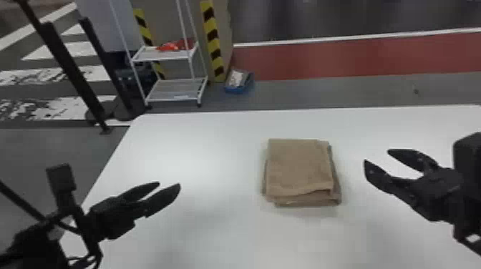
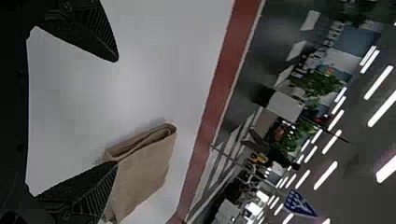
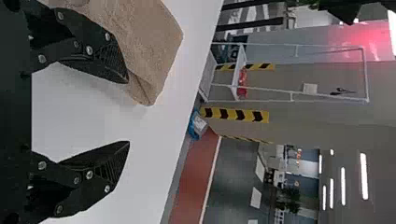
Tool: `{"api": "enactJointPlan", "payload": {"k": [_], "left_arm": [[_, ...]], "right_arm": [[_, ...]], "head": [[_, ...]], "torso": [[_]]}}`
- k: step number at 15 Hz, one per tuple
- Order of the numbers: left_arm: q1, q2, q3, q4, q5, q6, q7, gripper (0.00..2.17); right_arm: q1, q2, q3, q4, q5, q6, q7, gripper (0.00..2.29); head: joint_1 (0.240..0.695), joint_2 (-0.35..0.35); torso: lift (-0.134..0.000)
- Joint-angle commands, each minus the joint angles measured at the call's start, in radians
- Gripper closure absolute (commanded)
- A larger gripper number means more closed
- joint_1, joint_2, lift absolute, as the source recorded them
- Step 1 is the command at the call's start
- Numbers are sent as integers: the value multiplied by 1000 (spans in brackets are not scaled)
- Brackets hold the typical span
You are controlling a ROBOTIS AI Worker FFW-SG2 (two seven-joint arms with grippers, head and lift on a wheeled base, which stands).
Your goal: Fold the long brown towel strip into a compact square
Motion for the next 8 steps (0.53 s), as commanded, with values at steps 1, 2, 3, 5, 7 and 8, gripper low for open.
{"api": "enactJointPlan", "payload": {"k": [1, 2, 3, 5, 7, 8], "left_arm": [[81, -14, -50, 19, 37, -380, 62, 103], [122, -14, -97, 47, 22, -597, 147, 103], [140, -14, -139, 70, -29, -699, 232, 103], [170, -14, -214, 128, -130, -797, 396, 103], [233, -14, -264, 182, -158, -1042, 494, 100], [260, -14, -272, 188, -155, -1073, 506, 100]], "right_arm": [[118, 1, -71, -17, -176, -171, -47, 26], [155, 1, -73, -12, -198, -260, -96, 26], [175, 1, -73, -12, -208, -288, -133, 26], [224, 1, -33, -14, -218, -352, -230, 33], [268, 1, 16, -9, -218, -447, -319, 39], [281, 1, 35, -3, -208, -484, -342, 43]], "head": [[695, 161], [695, 152], [695, 146], [695, 132], [695, 129], [695, 128]], "torso": [[-125], [-125], [-125], [-125], [-125], [-125]]}}
